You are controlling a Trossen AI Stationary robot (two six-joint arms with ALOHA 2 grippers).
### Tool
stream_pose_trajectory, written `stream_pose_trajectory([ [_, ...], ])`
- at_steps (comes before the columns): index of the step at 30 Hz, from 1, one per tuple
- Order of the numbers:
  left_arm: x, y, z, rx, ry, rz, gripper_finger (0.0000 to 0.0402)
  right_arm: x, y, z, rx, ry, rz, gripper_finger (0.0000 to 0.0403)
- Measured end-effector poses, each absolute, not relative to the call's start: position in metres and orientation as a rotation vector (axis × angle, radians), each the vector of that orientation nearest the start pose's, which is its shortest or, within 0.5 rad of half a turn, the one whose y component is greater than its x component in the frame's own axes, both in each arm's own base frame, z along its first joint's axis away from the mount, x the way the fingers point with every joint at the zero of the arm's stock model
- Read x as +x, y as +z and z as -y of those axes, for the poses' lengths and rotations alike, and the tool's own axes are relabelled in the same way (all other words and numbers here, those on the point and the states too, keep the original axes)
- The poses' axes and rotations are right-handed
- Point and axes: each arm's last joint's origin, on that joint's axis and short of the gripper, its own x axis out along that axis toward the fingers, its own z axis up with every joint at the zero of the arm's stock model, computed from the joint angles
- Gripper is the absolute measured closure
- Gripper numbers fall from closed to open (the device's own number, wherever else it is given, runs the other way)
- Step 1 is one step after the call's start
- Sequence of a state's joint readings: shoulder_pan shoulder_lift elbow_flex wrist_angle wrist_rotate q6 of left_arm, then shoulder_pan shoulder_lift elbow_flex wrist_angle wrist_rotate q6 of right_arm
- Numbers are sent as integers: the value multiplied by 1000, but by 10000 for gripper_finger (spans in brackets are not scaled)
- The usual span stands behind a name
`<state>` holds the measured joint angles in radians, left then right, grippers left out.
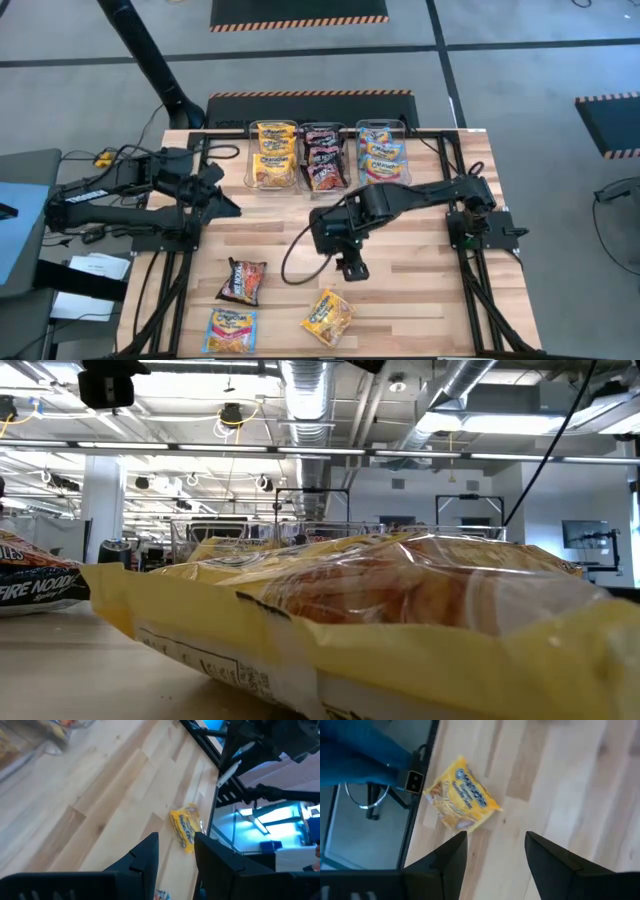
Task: Sort Maruchan noodles
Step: Put the yellow noodle pack in the left transparent bin
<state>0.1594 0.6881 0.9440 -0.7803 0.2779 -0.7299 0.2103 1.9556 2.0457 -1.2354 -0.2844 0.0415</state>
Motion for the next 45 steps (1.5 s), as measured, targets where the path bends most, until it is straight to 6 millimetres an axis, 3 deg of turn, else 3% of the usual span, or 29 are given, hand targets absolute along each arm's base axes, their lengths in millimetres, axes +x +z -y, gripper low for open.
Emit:
stream_pose_trajectory([
  [5, 121, 343, -4, -831, 71, -547, 290, 389, 341, -111, -9, 506, -1068, 179],
  [10, 121, 343, 2, -841, 77, -554, 290, 394, 323, -130, -43, 553, -1016, 179],
  [23, 122, 342, 9, -862, 141, -536, 290, 385, 270, -167, -158, 675, -1012, 179],
  [33, 122, 343, 9, -853, 192, -510, 290, 381, 241, -181, -207, 701, -954, 179],
  [45, 129, 335, 8, -831, 258, -564, 290, 375, 200, -178, -203, 701, -930, 179],
])
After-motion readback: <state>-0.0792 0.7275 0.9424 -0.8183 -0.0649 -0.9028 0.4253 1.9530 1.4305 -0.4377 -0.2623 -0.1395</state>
